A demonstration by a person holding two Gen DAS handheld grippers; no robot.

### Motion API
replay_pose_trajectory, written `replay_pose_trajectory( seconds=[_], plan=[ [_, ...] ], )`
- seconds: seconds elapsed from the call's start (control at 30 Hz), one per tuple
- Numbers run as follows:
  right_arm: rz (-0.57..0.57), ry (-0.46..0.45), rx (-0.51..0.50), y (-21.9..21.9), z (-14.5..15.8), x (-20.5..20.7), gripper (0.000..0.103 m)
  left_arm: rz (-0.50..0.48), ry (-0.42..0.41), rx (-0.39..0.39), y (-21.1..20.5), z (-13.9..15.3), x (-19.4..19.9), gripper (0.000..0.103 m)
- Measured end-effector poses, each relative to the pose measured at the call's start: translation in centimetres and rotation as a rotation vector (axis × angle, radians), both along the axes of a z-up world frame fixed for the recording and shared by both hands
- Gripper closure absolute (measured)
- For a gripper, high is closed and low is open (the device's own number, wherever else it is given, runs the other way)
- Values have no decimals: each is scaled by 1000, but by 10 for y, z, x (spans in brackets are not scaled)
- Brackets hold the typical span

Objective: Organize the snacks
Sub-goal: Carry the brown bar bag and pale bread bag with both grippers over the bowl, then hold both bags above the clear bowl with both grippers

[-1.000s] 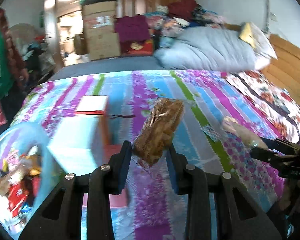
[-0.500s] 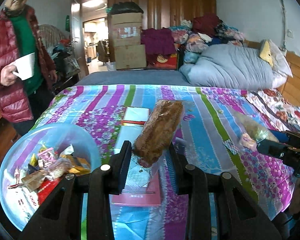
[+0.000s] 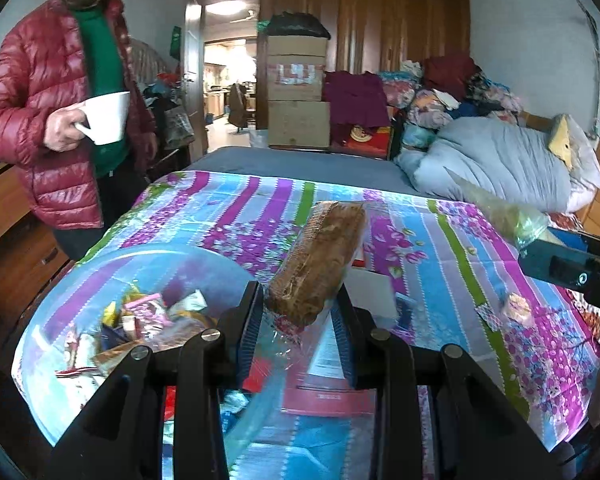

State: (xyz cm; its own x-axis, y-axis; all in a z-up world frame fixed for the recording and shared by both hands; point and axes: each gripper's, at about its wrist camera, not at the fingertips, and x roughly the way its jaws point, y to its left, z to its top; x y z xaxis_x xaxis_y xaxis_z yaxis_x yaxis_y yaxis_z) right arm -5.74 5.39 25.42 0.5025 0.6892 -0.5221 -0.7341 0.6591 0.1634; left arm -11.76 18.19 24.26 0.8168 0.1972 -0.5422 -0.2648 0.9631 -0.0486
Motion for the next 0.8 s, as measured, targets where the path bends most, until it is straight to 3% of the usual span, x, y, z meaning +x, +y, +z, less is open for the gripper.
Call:
replay_pose_trajectory(
  seconds=[0.5, 0.8],
  plan=[
    [157, -8, -58, 120, 19, -6, 36, 167, 5, -74, 115, 0, -29, 68],
    [220, 69, -129, 191, 2, 7, 36, 286, 39, -159, 188, -22, -43, 68]
  ],
)
